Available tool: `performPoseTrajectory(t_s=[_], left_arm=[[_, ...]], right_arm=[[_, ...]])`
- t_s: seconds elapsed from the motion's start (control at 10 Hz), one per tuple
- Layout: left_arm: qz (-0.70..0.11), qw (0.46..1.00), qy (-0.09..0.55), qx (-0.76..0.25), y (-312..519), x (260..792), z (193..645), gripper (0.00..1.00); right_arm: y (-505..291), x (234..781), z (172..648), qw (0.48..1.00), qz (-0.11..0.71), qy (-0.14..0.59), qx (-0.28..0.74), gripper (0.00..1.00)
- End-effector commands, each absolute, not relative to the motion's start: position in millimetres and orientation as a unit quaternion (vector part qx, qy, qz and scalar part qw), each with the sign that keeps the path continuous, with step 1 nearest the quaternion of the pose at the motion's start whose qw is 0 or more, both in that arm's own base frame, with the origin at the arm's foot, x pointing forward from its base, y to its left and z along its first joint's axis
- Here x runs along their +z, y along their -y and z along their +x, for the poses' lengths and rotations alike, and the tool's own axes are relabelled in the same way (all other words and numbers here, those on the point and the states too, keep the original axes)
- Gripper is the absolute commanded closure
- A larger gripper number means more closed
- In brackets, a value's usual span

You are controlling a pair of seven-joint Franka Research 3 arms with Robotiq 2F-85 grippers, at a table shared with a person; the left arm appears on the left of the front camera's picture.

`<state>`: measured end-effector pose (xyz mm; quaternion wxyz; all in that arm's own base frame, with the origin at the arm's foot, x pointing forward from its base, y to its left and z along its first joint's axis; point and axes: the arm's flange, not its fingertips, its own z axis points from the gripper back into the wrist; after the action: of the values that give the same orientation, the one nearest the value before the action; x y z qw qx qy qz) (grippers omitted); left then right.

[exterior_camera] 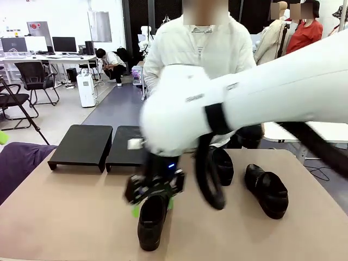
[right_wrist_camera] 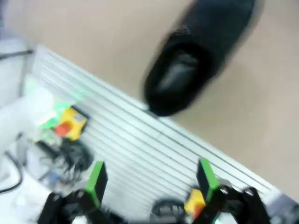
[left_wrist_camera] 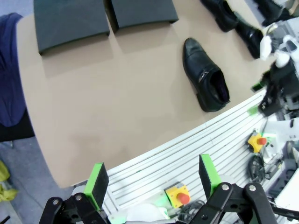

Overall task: Organize the shoes by placing them on the stand.
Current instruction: Pick up one Shoe and place it in the middle of the table.

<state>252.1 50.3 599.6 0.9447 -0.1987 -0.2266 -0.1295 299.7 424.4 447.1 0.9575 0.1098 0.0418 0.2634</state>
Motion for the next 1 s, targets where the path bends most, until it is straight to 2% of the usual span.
performPoseTrajectory(t_s=[0.0, 0.3, 0.5, 0.6, 0.9], left_arm=[[-0.205, 0.943, 0.228, -0.134, -52, 600, 252, 0.00], [-0.205, 0.943, 0.228, -0.134, -52, 600, 252, 0.00], [-0.205, 0.943, 0.228, -0.134, -52, 600, 252, 0.00], [-0.205, 0.943, 0.228, -0.134, -52, 600, 252, 0.00], [-0.205, 0.943, 0.228, -0.134, -52, 600, 252, 0.00]], right_arm=[[-449, 442, 313, 0.945, 0.078, -0.042, 0.313, 0.00], [-388, 447, 333, 0.958, 0.106, -0.064, 0.258, 0.00], [-276, 480, 353, 0.957, 0.174, -0.093, 0.214, 0.00], [-191, 501, 361, 0.950, 0.234, -0.128, 0.164, 0.00], [5, 508, 380, 0.919, 0.381, -0.096, -0.003, 0.00]])
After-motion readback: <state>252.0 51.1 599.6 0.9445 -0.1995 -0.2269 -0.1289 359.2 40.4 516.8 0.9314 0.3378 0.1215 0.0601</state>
